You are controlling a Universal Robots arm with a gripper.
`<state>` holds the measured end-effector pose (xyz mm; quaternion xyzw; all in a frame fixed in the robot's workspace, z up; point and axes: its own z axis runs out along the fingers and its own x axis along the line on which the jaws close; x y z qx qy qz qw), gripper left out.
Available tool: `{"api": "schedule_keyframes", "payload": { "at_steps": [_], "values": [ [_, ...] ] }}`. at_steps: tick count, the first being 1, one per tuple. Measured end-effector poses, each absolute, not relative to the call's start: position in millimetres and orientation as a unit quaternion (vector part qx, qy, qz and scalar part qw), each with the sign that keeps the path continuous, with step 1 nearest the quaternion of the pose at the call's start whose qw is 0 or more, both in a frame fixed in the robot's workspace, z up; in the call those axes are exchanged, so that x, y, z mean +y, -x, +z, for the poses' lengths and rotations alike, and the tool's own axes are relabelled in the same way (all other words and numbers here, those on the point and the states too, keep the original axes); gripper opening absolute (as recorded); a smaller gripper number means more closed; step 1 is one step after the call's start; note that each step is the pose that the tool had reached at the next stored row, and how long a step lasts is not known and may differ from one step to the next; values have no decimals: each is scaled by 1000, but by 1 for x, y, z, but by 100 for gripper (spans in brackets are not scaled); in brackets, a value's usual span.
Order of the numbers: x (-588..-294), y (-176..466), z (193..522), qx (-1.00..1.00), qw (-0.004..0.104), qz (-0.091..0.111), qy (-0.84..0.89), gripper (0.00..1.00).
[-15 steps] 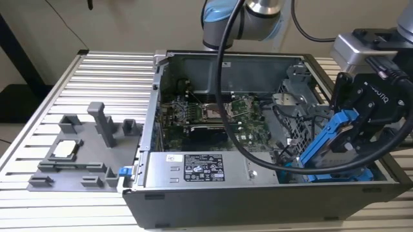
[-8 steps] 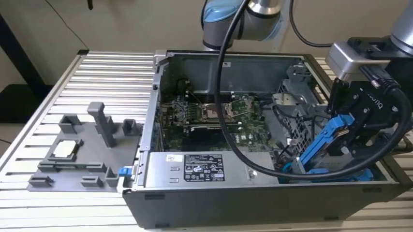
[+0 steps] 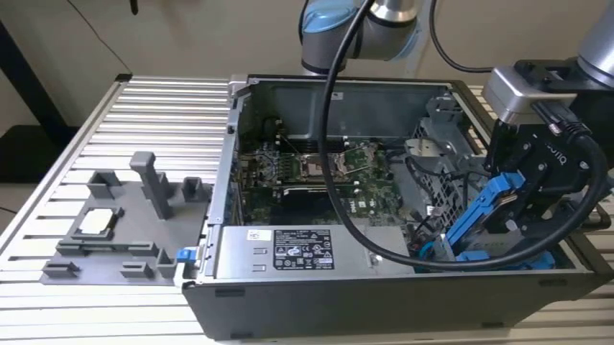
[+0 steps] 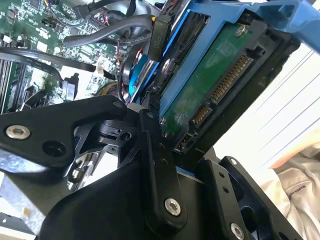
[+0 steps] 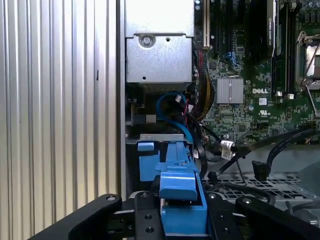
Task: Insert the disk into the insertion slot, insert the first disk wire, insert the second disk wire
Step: 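Insert the disk into the insertion slot, then insert the first disk wire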
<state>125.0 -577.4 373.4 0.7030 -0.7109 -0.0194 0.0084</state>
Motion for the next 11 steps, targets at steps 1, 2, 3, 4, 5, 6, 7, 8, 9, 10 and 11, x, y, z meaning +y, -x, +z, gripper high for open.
{"api": "schedule_keyframes", "payload": {
  "at_steps": [1,2,3,4,5,6,7,8,9,10,11],
  "values": [
    [-577,-125,373,-711,8,-19,-703,33],
    [-577,-125,373,-711,8,-19,-703,33],
    [-577,-125,373,-711,8,-19,-703,33],
    [-577,-125,373,-711,8,-19,-703,33],
    [-577,-125,373,-711,8,-19,-703,34],
    [-577,-125,373,-711,8,-19,-703,40],
    [-577,-125,373,-711,8,-19,-703,40],
    [-577,-125,374,-711,8,-19,-703,47],
    [-577,-125,374,-711,8,-19,-703,47],
    [-577,-125,375,-711,8,-19,-703,47],
    [-577,-125,377,-711,8,-19,-703,47]
  ]
}}
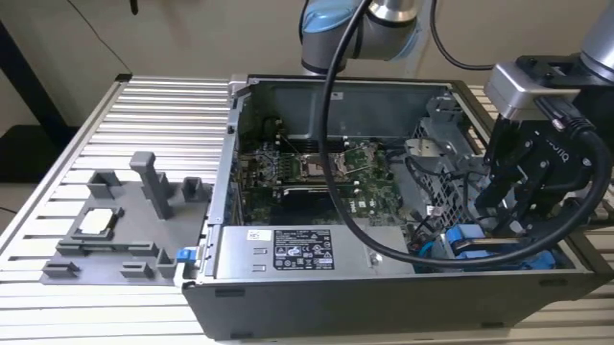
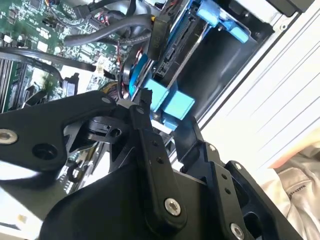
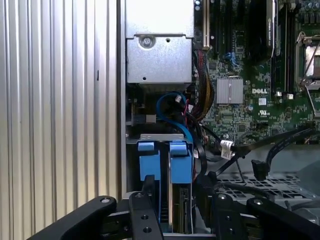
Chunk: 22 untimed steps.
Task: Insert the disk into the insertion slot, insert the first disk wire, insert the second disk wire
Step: 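Insert the first disk wire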
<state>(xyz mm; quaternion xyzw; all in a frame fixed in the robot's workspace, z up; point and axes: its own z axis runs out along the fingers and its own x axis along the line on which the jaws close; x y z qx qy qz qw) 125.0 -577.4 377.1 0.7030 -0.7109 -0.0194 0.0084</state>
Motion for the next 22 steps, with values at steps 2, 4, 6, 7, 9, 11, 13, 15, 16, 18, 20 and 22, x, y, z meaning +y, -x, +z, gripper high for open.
{"api": "schedule_keyframes", "payload": {
  "at_steps": [2,4,6,7,9,11,13,15,16,18,20,22],
  "values": [
    [-577,-125,381,-711,8,-19,-703,47],
    [-577,-125,386,-711,8,-19,-703,47],
    [-577,-125,388,-711,8,-19,-703,47],
    [-577,-125,388,-711,5,-19,-703,47],
    [-577,-124,388,-710,-12,-24,-704,47],
    [-577,-123,388,-710,-29,-25,-704,47],
    [-577,-122,388,-709,-39,-19,-704,47],
    [-577,-120,391,-709,-44,-15,-704,47],
    [-577,-120,392,-709,-46,-12,-704,47],
    [-577,-120,393,-708,-53,-6,-704,47],
    [-577,-119,393,-707,-64,5,-704,47],
    [-577,-119,393,-705,-77,19,-704,47]
  ]
}}
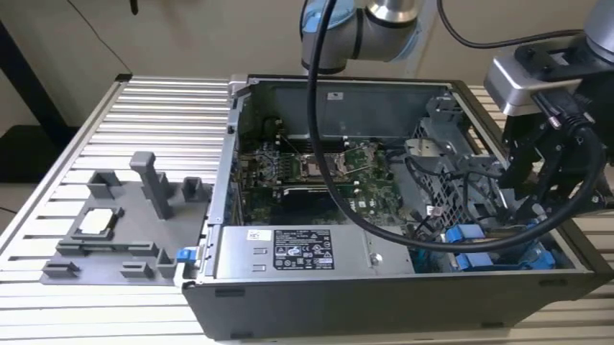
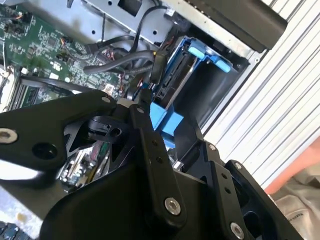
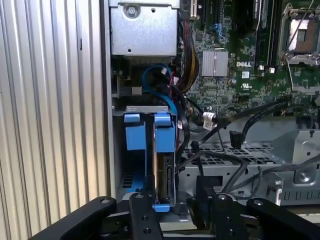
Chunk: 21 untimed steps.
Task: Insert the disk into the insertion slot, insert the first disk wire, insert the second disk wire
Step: 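Insert the first disk wire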
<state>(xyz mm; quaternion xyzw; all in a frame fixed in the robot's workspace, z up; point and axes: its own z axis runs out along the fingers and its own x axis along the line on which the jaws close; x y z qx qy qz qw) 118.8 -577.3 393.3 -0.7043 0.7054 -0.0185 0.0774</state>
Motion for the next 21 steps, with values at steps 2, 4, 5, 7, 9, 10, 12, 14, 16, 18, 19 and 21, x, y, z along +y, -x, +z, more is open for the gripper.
{"api": "schedule_keyframes", "payload": {
  "at_steps": [2,4,5,7,9,10,12,14,16,18,19,21],
  "values": [
    [-577,-119,393,703,90,-31,704,47],
    [-577,-119,393,701,104,-43,705,47],
    [-575,-119,393,699,109,-49,705,47],
    [-572,-119,393,694,116,-57,708,47],
    [-570,-119,392,688,122,-65,712,47],
    [-569,-119,392,686,123,-70,714,47],
    [-568,-118,392,683,116,-80,717,47],
    [-566,-117,391,680,108,-89,719,47],
    [-563,-115,389,679,108,-93,720,47],
    [-562,-114,386,678,110,-95,721,47],
    [-561,-113,384,677,111,-96,721,47],
    [-560,-113,383,677,113,-97,721,47]
  ]
}}
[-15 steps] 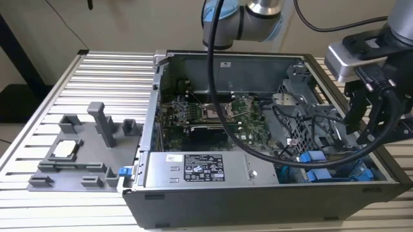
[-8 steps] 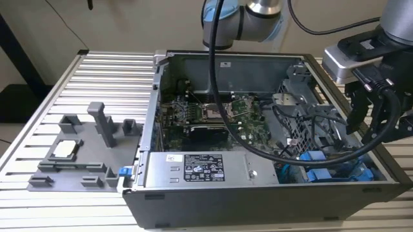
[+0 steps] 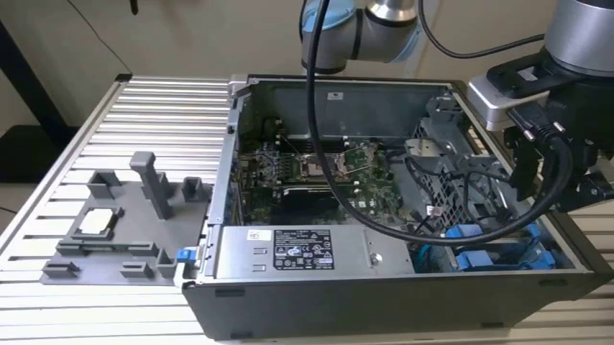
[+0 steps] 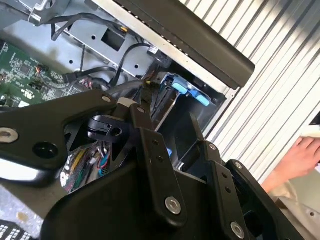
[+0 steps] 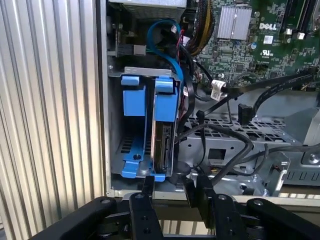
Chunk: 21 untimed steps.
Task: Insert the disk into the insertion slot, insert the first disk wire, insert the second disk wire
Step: 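Insert the first disk wire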
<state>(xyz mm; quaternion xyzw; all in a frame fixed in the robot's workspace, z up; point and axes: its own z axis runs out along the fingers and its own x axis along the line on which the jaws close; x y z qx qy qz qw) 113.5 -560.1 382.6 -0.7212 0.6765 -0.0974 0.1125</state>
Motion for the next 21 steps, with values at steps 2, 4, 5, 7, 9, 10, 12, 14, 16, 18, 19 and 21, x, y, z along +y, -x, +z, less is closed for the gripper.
{"api": "schedule_keyframes", "payload": {
  "at_steps": [2,4,5,7,9,10,12,14,16,18,19,21],
  "values": [
    [-559,-113,382,676,113,-98,722,47],
    [-559,-113,382,674,113,-98,723,47],
    [-558,-113,382,673,114,-97,725,47],
    [-558,-113,382,670,114,-97,727,47],
    [-558,-113,382,670,114,-97,727,47],
    [-558,-113,382,670,114,-97,727,47],
    [-558,-113,382,670,113,-97,727,45],
    [-558,-113,382,670,113,-97,727,32],
    [-558,-113,382,670,113,-97,727,26],
    [-558,-113,382,670,113,-98,727,20],
    [-558,-113,382,670,113,-98,727,19],
    [-558,-114,382,670,112,-97,728,19]
  ]
}}
